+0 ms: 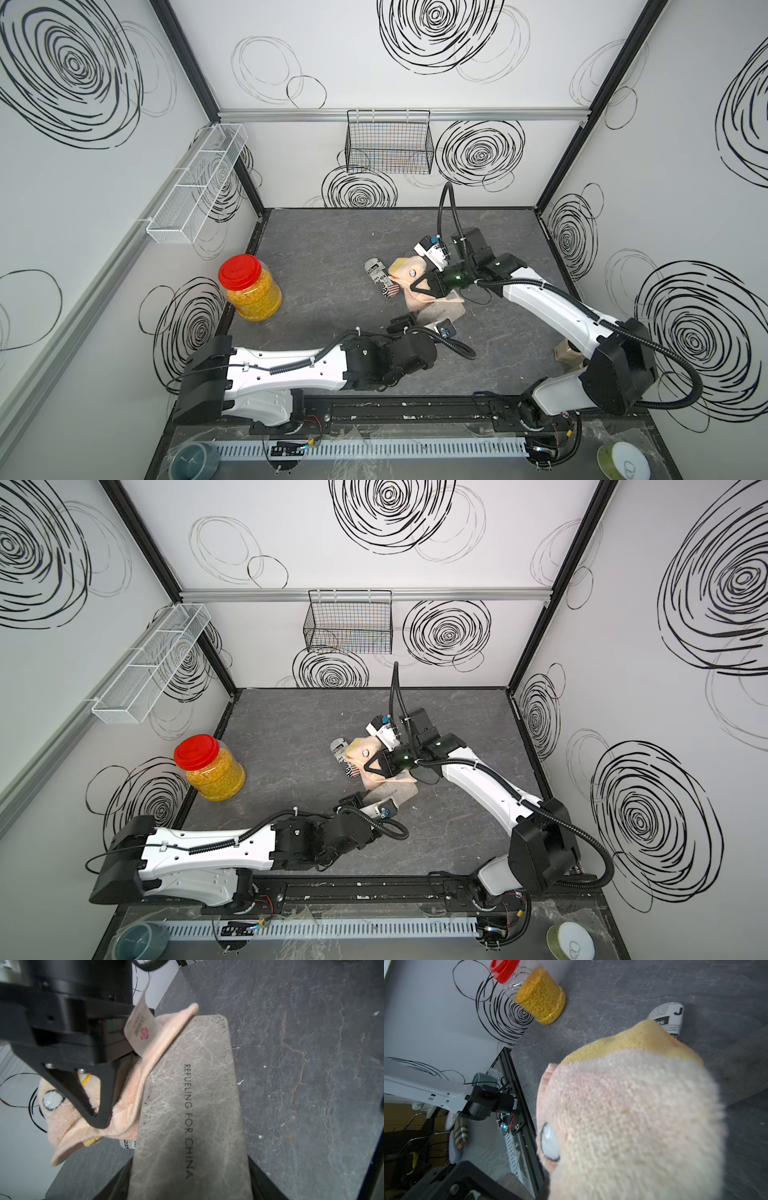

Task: Wipe the eyeglass case
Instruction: Wipe the dirt from the eyeglass case.

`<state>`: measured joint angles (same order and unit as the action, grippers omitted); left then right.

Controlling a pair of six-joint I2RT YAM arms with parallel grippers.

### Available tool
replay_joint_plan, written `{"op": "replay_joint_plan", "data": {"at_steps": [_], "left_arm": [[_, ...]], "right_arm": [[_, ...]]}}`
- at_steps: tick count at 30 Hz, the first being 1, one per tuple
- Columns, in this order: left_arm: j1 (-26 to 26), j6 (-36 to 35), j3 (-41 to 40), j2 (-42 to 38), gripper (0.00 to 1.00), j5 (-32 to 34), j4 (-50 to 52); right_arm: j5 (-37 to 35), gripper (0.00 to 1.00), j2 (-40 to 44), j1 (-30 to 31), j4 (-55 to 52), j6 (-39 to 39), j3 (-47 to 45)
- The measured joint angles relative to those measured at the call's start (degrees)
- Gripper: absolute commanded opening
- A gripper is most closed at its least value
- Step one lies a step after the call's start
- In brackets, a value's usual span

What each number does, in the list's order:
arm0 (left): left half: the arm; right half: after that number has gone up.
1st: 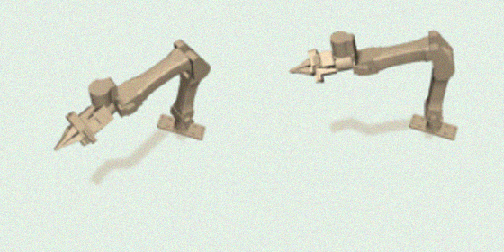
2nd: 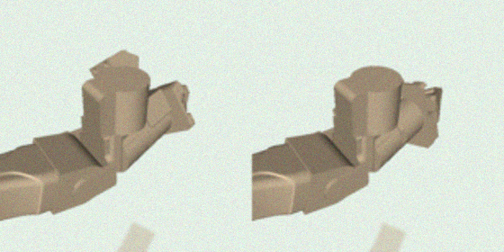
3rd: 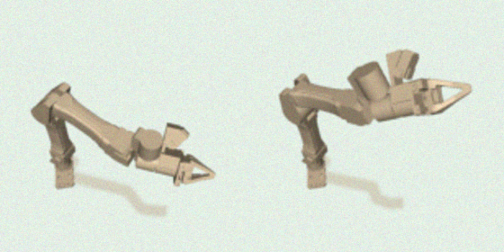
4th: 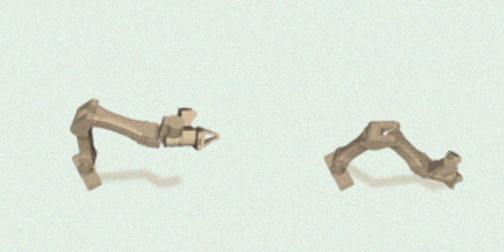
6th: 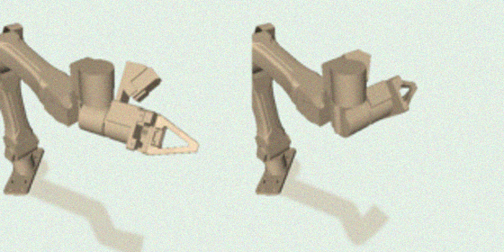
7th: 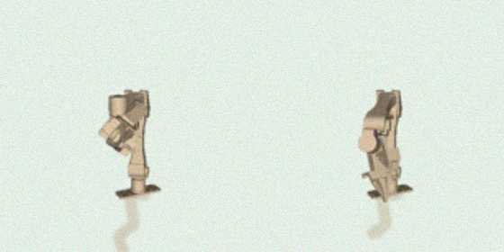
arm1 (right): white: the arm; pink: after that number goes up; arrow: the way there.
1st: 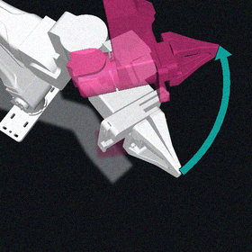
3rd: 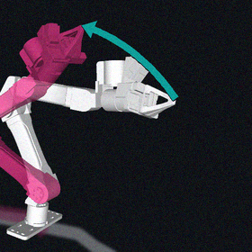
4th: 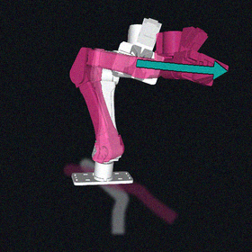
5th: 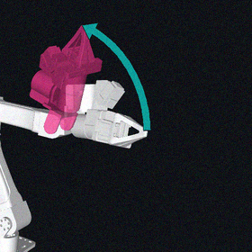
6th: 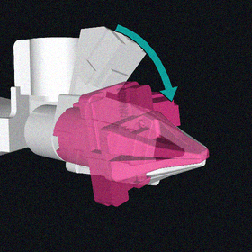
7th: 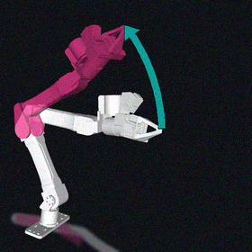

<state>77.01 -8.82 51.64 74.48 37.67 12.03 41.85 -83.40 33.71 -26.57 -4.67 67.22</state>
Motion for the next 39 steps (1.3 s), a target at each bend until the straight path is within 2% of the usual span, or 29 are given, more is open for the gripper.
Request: {"op": "replay_joint_plan", "data": {"at_steps": [3,6,13,24,32,39], "left_arm": [[0.04,-0.28,0.0,0.09,0.61,0.13,-0.07],[0.09,-0.42,0.0,0.11,0.61,0.11,-0.07],[0.0,0.04,0.0,0.11,0.61,1.38,-0.13],[-0.24,0.02,0.0,1.64,0.61,1.42,0.0],[-0.59,0.24,0.0,1.64,0.6,1.25,-0.24],[-0.94,0.26,0.0,1.53,0.6,1.16,0.2]], "right_arm": [[0.83,0.13,-0.02,-0.26,-0.37,0.55,-0.11],[-1.66,0.1,-0.02,-1.29,-1.2,-0.07,-0.11],[-7.08,0.11,-0.02,-9.88,-3.67,-2.54,-0.07],[-0.48,0.1,3.45,-1.64,-1.51,-0.13,-0.55],[2.89,0.1,3.67,-3.72,-1.2,0.11,-1.42],[2.97,0.09,1.05,1.05,-3.3,1.88,0.13]]}}
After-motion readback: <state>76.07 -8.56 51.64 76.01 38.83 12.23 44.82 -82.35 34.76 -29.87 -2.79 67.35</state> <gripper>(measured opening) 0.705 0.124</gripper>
